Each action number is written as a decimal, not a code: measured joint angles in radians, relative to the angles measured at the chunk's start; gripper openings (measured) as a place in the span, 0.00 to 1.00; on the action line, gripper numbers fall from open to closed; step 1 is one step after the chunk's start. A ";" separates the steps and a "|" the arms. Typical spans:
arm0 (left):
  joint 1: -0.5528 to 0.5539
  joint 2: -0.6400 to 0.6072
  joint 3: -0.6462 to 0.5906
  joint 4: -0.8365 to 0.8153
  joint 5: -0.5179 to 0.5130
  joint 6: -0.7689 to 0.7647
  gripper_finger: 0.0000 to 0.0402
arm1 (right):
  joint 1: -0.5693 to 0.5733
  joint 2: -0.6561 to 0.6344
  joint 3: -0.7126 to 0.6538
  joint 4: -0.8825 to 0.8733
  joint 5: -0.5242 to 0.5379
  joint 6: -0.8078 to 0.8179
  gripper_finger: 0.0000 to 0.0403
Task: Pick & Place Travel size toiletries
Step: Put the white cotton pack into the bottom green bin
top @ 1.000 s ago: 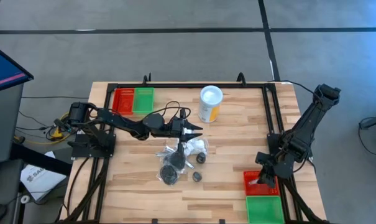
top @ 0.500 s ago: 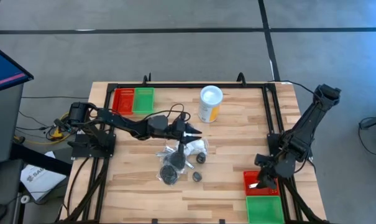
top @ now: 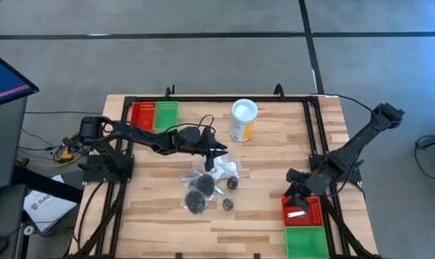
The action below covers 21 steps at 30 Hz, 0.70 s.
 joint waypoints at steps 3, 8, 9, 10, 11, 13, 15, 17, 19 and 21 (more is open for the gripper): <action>0.020 0.000 0.000 -0.001 0.048 0.000 0.23 | -0.041 0.000 0.000 0.001 -0.002 -0.073 0.62; 0.052 0.000 0.000 -0.063 0.101 -0.023 0.23 | -0.108 0.000 0.000 0.007 -0.003 -0.162 0.62; 0.058 0.005 0.000 -0.075 0.113 -0.023 0.23 | -0.121 0.000 0.000 0.010 -0.003 -0.178 0.62; 0.065 0.013 0.000 -0.081 0.127 -0.023 0.23 | -0.134 0.000 0.000 0.014 -0.003 -0.194 0.62; 0.071 0.021 0.000 -0.090 0.138 -0.023 0.23 | -0.146 0.000 0.000 0.019 -0.003 -0.209 0.62; 0.081 0.038 0.000 -0.087 0.141 -0.023 0.23 | -0.166 0.000 0.000 0.041 -0.003 -0.238 0.62; 0.092 0.052 0.000 -0.084 0.152 -0.023 0.23 | -0.182 0.000 0.000 0.067 -0.003 -0.271 0.62; 0.103 0.066 0.000 -0.083 0.199 -0.025 0.23 | -0.192 0.000 0.000 0.086 -0.003 -0.302 0.62; 0.112 0.081 0.000 -0.081 0.265 -0.036 0.23 | -0.202 0.000 0.000 0.095 -0.003 -0.326 0.62; 0.113 0.102 0.000 -0.069 0.307 -0.045 0.23 | -0.210 0.000 0.000 0.106 -0.004 -0.343 0.62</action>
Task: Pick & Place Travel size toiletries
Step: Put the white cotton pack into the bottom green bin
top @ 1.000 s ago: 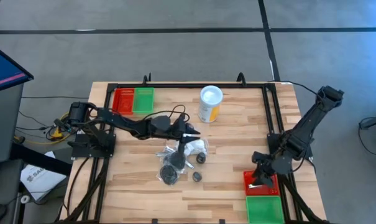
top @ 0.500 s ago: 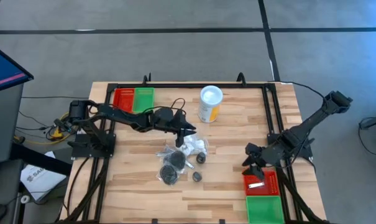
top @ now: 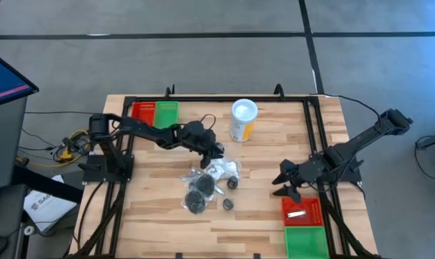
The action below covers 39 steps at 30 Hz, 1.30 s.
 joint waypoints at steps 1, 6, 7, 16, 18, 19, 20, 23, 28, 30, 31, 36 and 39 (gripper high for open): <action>-0.001 0.014 0.000 0.004 0.008 0.000 0.23 | -0.004 0.000 0.000 0.003 0.000 -0.008 0.62; -0.006 0.069 0.000 0.028 0.018 -0.029 0.23 | -0.018 0.000 0.000 0.001 -0.001 -0.016 0.62; -0.006 0.072 0.000 0.045 0.039 -0.031 0.23 | -0.018 0.000 0.000 0.001 0.000 -0.016 0.62; -0.011 0.079 0.001 0.073 0.134 -0.031 0.23 | -0.017 0.000 0.000 -0.003 0.000 -0.042 0.62; -0.013 0.083 0.000 0.065 0.135 -0.031 0.23 | -0.017 0.000 0.000 -0.002 0.000 -0.042 0.62; -0.016 0.085 0.000 0.071 0.135 -0.030 0.23 | -0.017 0.000 0.000 -0.003 0.000 -0.042 0.62; -0.018 0.086 0.000 0.070 0.136 -0.029 0.23 | -0.017 0.000 0.000 -0.003 0.000 -0.042 0.62; -0.018 0.086 0.000 0.069 0.156 -0.028 0.20 | -0.017 0.000 0.000 -0.003 0.000 -0.042 0.62; -0.018 0.086 0.000 0.068 0.173 -0.005 0.04 | -0.017 0.000 0.000 -0.003 0.001 -0.042 0.62; -0.018 0.086 0.000 0.068 0.173 -0.001 0.02 | -0.017 0.000 0.000 -0.003 0.002 -0.042 0.62; -0.018 0.086 0.000 0.068 0.172 0.000 0.01 | -0.017 0.000 0.000 -0.003 0.005 -0.042 0.62; -0.017 0.075 0.000 0.066 0.110 -0.001 0.00 | -0.017 0.000 0.000 -0.003 0.006 -0.042 0.62; -0.017 0.046 0.000 0.068 0.074 0.006 0.01 | -0.017 0.000 0.000 -0.003 0.007 -0.042 0.62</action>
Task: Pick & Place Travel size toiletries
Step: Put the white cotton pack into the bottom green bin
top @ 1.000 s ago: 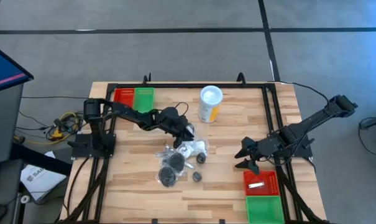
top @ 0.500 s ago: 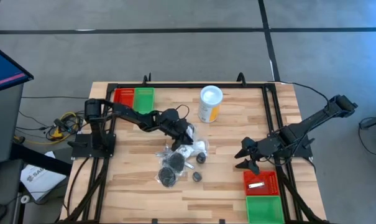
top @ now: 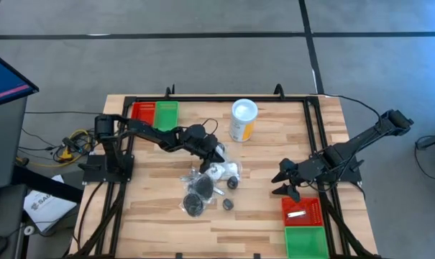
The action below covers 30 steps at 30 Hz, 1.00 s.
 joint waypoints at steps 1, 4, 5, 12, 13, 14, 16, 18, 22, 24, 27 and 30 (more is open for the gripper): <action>0.000 -0.012 0.000 0.001 -0.008 0.009 0.02 | 0.000 0.000 0.000 -0.001 0.000 0.000 0.62; -0.004 -0.045 0.000 0.001 -0.014 0.018 0.05 | 0.000 0.000 0.000 -0.002 0.000 0.000 0.62; -0.005 -0.052 0.000 0.000 -0.011 0.018 0.06 | 0.000 0.000 0.000 -0.002 0.001 0.000 0.62; -0.019 -0.072 0.000 -0.058 -0.011 0.046 0.02 | 0.000 0.000 0.000 -0.003 0.002 0.000 0.62; -0.019 -0.072 0.000 -0.058 -0.012 0.045 0.03 | 0.000 0.000 0.000 -0.003 0.002 0.000 0.62; -0.019 -0.072 0.000 -0.058 -0.012 0.043 0.05 | 0.000 0.000 0.000 -0.002 0.002 0.000 0.62; -0.019 -0.072 0.000 -0.060 -0.014 0.042 0.09 | 0.000 0.000 0.000 -0.003 0.002 0.000 0.62; -0.019 -0.072 0.000 -0.060 -0.015 0.041 0.14 | 0.000 0.000 0.000 -0.002 0.002 0.000 0.62; -0.002 -0.072 0.000 -0.061 -0.018 0.032 0.28 | 0.000 0.000 0.000 -0.002 0.002 0.000 0.62; 0.009 -0.072 0.000 -0.063 -0.019 0.011 0.34 | 0.000 0.000 0.000 -0.002 0.002 0.001 0.62; 0.023 -0.072 0.000 -0.100 -0.023 -0.008 0.42 | 0.001 0.000 0.000 -0.002 0.002 0.001 0.62; 0.029 -0.072 0.000 -0.169 -0.024 -0.007 0.48 | 0.001 0.000 0.000 -0.002 0.002 0.003 0.62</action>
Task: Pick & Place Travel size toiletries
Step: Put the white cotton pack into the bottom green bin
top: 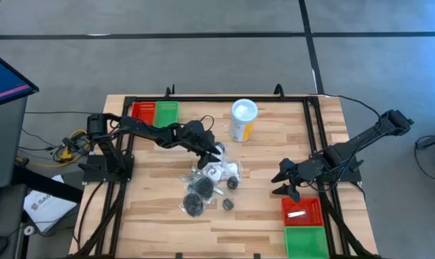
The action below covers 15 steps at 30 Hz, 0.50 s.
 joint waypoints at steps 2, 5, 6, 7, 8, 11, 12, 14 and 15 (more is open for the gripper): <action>-0.001 0.000 0.000 -0.016 0.001 -0.003 0.50 | 0.000 0.000 0.000 0.000 0.000 -0.001 0.62; -0.014 0.000 0.000 -0.015 0.011 -0.009 0.52 | 0.000 0.000 0.000 0.000 0.000 -0.002 0.62; -0.019 0.000 0.000 -0.017 0.013 -0.010 0.53 | 0.000 0.000 0.000 0.000 0.000 -0.003 0.62; -0.026 0.000 0.000 -0.020 0.014 -0.010 0.53 | 0.000 0.000 0.000 0.000 0.000 -0.002 0.62; -0.032 0.000 0.000 -0.027 0.015 -0.010 0.53 | 0.000 0.000 0.000 0.000 0.000 -0.002 0.62; -0.050 0.000 0.000 -0.051 0.015 -0.010 0.52 | 0.001 0.000 0.000 0.000 0.000 -0.002 0.62; -0.055 0.000 0.000 -0.052 0.015 -0.010 0.51 | 0.001 0.000 0.000 0.000 0.000 -0.002 0.62; -0.063 0.000 0.000 -0.053 0.015 -0.010 0.48 | 0.001 0.000 0.000 0.000 0.000 -0.002 0.62; -0.066 0.000 0.000 -0.054 0.015 -0.010 0.46 | 0.001 0.000 0.000 0.000 0.000 -0.002 0.62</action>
